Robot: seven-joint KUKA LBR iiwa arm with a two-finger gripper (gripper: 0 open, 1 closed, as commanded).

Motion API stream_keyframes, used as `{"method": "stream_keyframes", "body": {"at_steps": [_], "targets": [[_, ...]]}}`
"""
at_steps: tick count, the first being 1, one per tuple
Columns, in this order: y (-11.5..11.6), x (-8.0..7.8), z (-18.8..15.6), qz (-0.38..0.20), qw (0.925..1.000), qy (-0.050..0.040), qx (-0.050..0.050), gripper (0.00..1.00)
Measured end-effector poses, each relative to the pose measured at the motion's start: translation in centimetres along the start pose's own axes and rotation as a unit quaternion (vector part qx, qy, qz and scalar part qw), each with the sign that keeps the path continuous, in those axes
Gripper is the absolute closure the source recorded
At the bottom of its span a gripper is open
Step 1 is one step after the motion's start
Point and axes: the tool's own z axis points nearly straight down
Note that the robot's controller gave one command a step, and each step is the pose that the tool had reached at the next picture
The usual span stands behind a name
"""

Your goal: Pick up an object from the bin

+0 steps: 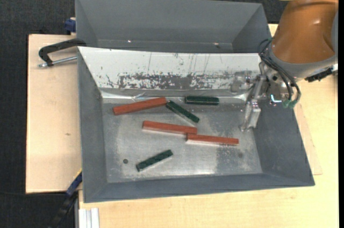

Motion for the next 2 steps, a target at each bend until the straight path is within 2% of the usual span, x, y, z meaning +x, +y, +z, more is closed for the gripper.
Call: {"method": "stream_keyframes", "body": {"at_steps": [1,2], "targets": [[0.0,-0.1,-0.5,-0.001,1.0,-0.0045,0.001,0.0],[0.2,0.4,4.9,0.021,0.9997,-0.0072,0.0,0.0]]}}
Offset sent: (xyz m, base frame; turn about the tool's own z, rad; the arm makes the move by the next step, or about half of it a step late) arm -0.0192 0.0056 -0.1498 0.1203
